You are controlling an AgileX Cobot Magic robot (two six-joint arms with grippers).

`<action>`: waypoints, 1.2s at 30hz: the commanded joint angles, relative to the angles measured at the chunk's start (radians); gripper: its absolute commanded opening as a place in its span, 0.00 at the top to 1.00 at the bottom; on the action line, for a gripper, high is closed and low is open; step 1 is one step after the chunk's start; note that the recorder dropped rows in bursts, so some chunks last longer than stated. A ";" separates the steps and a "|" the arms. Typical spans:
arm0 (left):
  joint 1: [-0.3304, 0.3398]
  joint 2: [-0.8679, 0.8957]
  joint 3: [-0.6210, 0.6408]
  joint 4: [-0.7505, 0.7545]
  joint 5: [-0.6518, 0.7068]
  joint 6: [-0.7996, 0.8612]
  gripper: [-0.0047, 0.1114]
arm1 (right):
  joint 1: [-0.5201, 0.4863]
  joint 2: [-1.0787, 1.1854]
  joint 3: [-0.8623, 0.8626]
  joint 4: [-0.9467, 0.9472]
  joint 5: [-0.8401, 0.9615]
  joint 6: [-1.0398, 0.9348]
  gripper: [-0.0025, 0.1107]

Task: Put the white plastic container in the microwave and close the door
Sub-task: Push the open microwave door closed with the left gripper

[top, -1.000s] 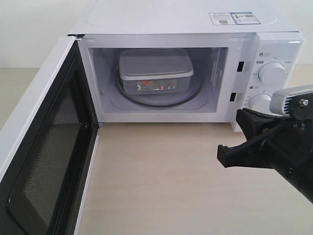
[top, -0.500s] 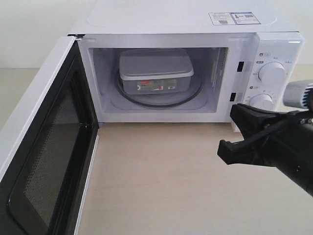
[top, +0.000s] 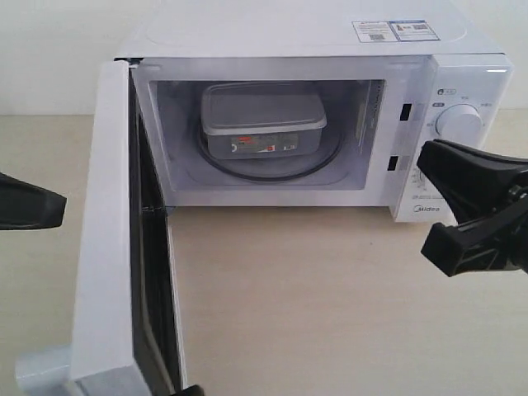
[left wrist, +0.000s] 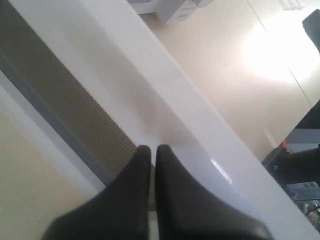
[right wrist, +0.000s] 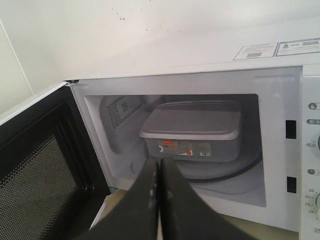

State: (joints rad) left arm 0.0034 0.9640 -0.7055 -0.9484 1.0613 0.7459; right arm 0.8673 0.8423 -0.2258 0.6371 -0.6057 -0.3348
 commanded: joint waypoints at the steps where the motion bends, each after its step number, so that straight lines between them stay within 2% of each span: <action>1: 0.003 0.029 -0.006 -0.028 0.005 0.025 0.92 | 0.002 -0.007 0.004 -0.004 0.012 -0.004 0.98; 7: -0.002 0.045 -0.006 -0.101 0.004 0.086 0.92 | 0.002 -0.007 0.004 -0.004 0.012 -0.004 0.98; 17: -0.095 0.132 -0.012 -0.110 -0.057 0.116 0.92 | 0.002 -0.007 0.004 -0.008 0.010 0.016 0.98; 25: -0.166 0.220 -0.017 -0.134 -0.162 0.180 0.92 | 0.002 -0.007 0.004 -0.021 0.012 0.046 0.98; 36: -0.226 0.313 -0.017 -0.301 -0.271 0.328 0.92 | 0.002 -0.007 -0.015 -0.035 0.066 0.046 0.98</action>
State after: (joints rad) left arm -0.2116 1.2595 -0.7171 -1.1985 0.8206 1.0311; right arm 0.8673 0.8418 -0.2258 0.6222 -0.5624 -0.2872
